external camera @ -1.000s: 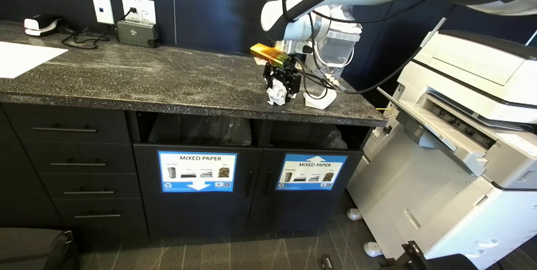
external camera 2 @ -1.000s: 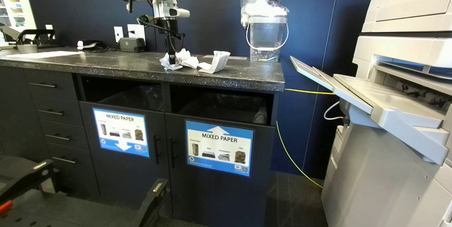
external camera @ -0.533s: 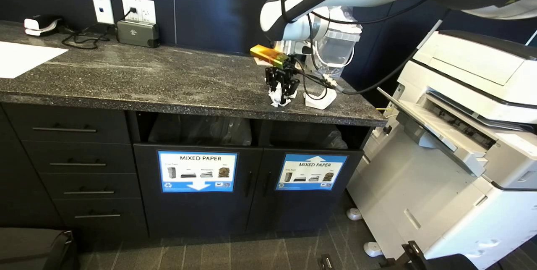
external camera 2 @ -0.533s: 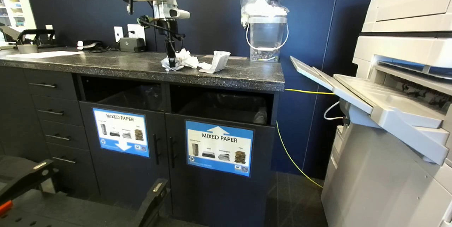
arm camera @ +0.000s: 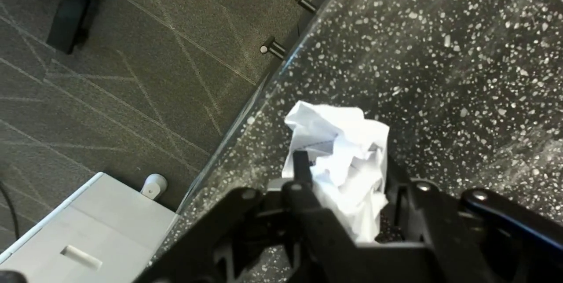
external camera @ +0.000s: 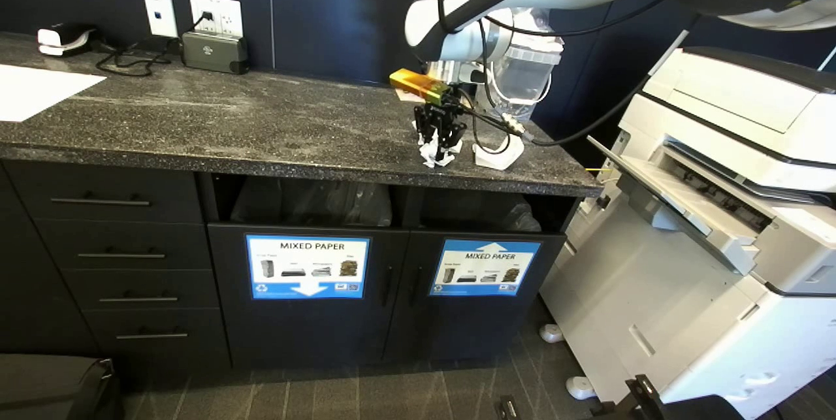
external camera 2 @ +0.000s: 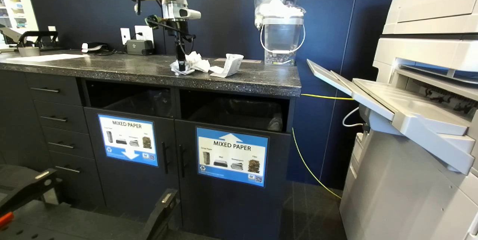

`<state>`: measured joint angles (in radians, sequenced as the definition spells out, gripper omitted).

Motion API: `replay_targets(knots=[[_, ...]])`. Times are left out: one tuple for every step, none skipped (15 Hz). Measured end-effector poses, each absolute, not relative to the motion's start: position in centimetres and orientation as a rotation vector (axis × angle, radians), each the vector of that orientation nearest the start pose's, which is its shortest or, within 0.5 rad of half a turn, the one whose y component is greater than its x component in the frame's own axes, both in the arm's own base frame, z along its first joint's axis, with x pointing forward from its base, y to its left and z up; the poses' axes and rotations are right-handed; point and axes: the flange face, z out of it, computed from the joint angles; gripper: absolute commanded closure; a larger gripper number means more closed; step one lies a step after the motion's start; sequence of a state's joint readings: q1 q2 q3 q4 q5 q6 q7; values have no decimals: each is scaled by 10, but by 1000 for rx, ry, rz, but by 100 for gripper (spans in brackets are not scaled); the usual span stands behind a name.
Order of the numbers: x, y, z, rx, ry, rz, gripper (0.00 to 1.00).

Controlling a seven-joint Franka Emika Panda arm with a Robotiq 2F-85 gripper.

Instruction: Put one piece of paper in the right bin

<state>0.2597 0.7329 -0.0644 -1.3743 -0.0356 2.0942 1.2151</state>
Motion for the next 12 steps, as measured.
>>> replay_targets(knots=[[716, 149, 280, -2826, 1518, -58, 84], [715, 148, 279, -2828, 1522, -51, 84], [715, 146, 279, -2831, 1527, -42, 85], [714, 144, 279, -2834, 1533, -31, 85], [713, 141, 279, -2838, 1536, -22, 85], [711, 138, 278, -2843, 1537, -11, 85], [707, 133, 278, -2850, 1535, 1, 85], [701, 128, 278, -2857, 1535, 18, 85], [693, 123, 278, -2867, 1529, 37, 85], [684, 117, 278, -2882, 1510, 55, 85], [675, 113, 278, -2894, 1483, 64, 85], [666, 109, 278, -2906, 1447, 64, 85]])
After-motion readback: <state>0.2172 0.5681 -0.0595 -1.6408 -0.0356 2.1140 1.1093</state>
